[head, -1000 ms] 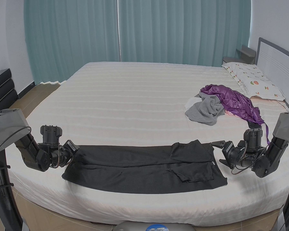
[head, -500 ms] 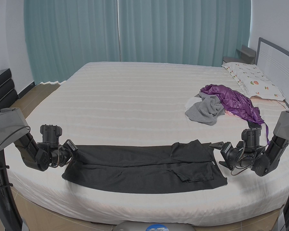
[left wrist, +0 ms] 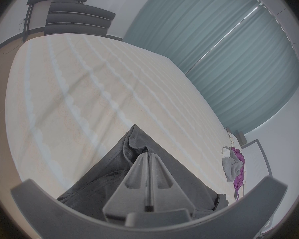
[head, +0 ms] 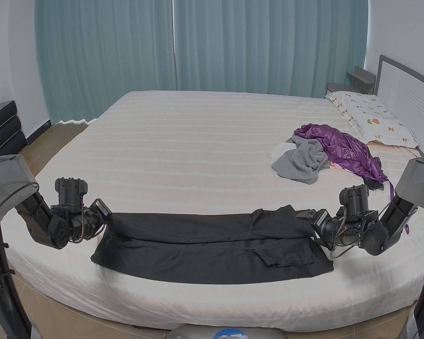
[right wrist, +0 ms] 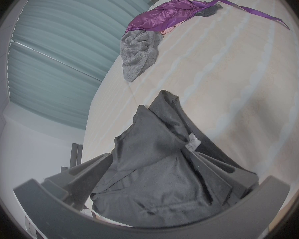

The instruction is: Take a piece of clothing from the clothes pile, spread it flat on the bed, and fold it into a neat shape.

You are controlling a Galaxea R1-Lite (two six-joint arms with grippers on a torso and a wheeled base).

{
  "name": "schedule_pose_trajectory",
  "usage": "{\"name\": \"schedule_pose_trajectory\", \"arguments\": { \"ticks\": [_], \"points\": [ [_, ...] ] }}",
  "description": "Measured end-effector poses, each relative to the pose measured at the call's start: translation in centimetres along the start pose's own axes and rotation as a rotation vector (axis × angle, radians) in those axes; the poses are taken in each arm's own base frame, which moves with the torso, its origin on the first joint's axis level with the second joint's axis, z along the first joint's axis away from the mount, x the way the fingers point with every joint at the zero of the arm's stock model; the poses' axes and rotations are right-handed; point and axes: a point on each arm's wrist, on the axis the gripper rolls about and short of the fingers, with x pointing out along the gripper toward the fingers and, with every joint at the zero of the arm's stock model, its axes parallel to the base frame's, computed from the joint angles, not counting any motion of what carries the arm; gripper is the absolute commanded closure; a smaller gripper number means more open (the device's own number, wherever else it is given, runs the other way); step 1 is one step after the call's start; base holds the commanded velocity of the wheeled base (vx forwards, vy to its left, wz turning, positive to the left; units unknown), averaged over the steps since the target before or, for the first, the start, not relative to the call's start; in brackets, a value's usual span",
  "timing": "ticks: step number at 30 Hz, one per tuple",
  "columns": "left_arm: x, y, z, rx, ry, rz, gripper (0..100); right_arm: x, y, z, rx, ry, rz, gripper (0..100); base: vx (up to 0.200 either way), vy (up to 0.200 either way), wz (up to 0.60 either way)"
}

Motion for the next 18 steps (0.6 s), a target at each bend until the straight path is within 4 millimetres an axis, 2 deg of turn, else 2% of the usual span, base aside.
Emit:
{"name": "schedule_pose_trajectory", "arguments": {
  "ticks": [8,16,17,18],
  "points": [
    [-0.1,0.0,0.2,-0.001,-0.007,-0.003,100,1.8,-0.2,0.0,-0.002,0.008,-0.061,0,0.0,0.0,0.0],
    [-0.1,-0.1,0.2,-0.001,-0.008,-0.004,100,3.0,0.0,1.0,0.007,-0.018,-0.066,0,0.0,0.0,0.0],
    [-0.1,-0.1,0.2,-0.001,-0.008,-0.004,100,3.2,-0.1,1.0,0.007,-0.02,-0.068,100,0.0,0.0,0.0],
    [-0.1,0.0,0.2,-0.002,-0.009,-0.004,100,3.4,-0.1,1.0,0.007,-0.02,-0.07,100,0.0,0.0,0.0]
  ]
}}
